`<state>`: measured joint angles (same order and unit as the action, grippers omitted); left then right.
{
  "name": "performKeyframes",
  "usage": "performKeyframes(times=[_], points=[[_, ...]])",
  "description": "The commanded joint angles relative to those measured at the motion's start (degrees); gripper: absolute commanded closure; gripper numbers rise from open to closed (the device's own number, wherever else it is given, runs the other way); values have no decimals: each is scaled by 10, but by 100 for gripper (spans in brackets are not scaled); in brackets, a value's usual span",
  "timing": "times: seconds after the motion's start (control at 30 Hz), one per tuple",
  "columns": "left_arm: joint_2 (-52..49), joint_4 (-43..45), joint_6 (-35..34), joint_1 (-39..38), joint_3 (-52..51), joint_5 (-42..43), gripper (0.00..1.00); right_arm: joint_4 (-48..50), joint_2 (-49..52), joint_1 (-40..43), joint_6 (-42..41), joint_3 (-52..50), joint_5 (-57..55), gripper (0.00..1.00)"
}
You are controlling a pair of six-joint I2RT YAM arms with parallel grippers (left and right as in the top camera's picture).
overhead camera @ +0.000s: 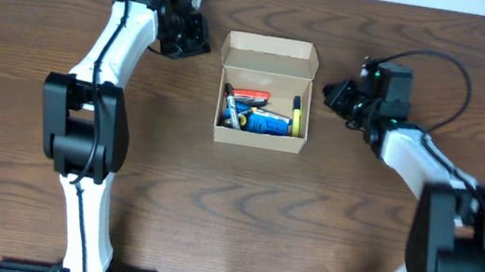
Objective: Pack container
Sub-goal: 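Bring both grippers to the box lid flaps at its back edge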
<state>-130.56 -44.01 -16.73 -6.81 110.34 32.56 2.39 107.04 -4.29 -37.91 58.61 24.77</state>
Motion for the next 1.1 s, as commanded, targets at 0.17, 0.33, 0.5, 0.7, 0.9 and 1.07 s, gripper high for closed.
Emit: performKeyframes(times=[0.17, 0.33, 0.5, 0.7, 0.9, 1.07], points=[[-60, 41, -50, -1, 0, 97, 94, 2, 101, 0, -52, 102, 74, 99], [-69, 67, -64, -5, 0, 129, 95, 7, 112, -3, -51, 122, 63, 98], [-70, 76, -67, -10, 0, 134, 94, 11, 112, -10, -52, 125, 37, 98], [-70, 77, -67, -11, 0, 134, 94, 15, 112, -11, -68, 125, 28, 98], [-70, 79, -64, -11, 0, 136, 94, 34, 114, -17, -70, 125, 29, 98], [-69, 83, -55, -7, 1, 163, 94, 85, 114, -14, -64, 125, 73, 98]])
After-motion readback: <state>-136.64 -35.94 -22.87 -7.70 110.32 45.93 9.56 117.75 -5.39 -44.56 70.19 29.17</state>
